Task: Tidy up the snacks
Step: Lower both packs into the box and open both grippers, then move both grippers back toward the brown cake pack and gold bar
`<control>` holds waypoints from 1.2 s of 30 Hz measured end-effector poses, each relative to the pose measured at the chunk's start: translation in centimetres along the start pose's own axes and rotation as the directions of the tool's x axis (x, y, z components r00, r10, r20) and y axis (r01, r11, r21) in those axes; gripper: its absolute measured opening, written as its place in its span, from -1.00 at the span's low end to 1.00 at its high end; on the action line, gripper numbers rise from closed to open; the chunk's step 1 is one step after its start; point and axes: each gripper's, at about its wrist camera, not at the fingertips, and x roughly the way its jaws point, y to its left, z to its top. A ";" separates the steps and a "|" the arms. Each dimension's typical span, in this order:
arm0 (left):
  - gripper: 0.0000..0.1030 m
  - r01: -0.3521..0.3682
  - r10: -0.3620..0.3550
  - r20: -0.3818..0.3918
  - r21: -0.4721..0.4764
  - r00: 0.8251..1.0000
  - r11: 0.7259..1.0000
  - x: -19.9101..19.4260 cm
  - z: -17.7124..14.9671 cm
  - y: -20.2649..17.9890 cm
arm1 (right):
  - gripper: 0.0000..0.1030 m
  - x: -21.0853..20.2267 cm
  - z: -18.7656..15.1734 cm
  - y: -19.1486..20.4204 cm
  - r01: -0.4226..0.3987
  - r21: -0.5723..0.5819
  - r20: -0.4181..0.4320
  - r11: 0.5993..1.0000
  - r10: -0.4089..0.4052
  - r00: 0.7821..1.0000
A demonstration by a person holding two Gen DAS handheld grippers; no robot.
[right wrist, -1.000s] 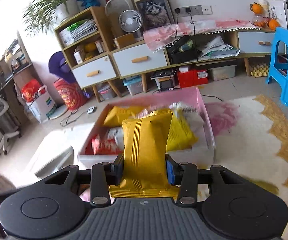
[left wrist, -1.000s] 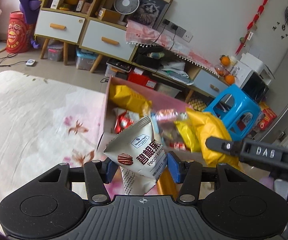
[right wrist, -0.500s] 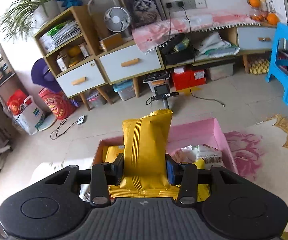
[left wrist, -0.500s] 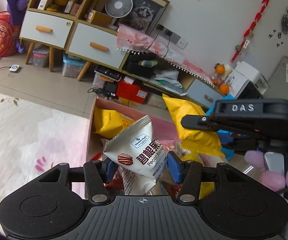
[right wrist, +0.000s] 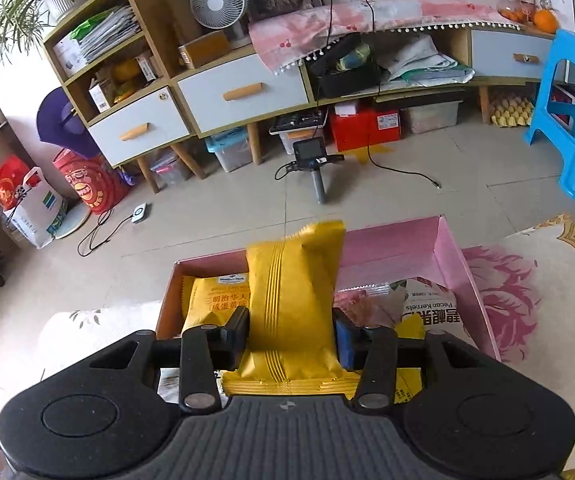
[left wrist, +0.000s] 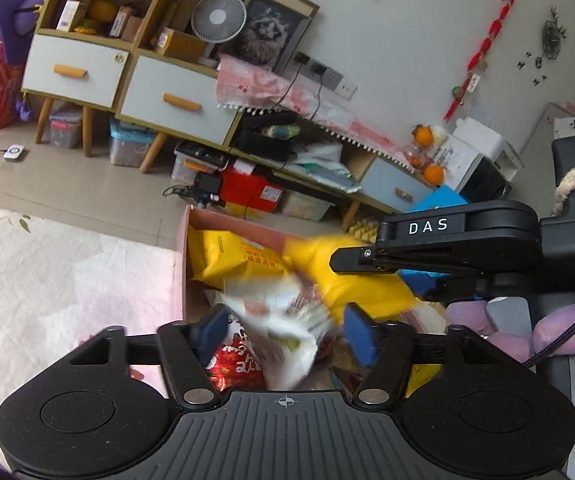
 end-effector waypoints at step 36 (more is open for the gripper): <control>0.92 -0.202 0.212 -0.040 0.176 0.977 0.963 -11.0 -4.0 -0.1 | 0.72 -10.9 -8.3 -3.2 -0.046 -0.142 0.096 0.989 0.060 0.994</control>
